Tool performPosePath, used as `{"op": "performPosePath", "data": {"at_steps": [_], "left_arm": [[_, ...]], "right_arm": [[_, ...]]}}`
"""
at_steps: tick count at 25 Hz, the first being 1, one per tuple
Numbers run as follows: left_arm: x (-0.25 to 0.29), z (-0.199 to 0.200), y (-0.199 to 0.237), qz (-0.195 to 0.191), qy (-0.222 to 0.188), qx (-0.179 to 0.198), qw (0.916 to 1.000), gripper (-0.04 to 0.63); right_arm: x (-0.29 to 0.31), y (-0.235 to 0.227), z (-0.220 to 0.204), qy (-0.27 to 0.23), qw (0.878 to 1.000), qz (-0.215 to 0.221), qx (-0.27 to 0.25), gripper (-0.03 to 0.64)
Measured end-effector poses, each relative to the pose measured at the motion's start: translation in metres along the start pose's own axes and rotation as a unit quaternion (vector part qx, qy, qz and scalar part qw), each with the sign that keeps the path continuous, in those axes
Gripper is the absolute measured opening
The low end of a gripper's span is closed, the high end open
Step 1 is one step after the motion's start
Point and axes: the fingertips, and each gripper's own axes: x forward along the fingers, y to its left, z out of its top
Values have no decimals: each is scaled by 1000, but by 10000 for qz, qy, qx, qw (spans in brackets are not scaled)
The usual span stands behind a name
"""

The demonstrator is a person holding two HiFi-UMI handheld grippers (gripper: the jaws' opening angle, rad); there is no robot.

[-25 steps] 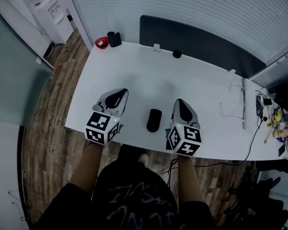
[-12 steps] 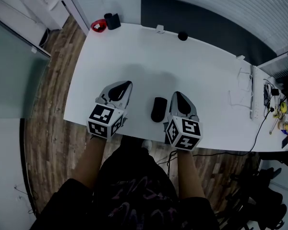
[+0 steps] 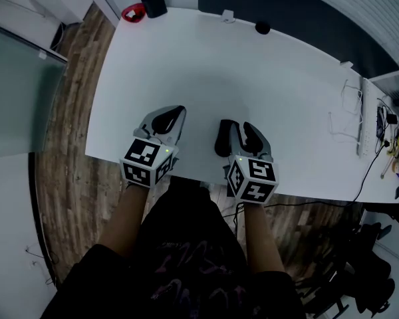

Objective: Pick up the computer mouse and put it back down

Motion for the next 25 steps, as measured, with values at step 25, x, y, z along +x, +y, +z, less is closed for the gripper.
{"op": "performPosePath", "data": {"at_steps": [25], "left_arm": [[21,-46,17,-76,441,-293,9986,2]], "right_arm": [[38,7,-87,1371,9901,-259,161,357]]}}
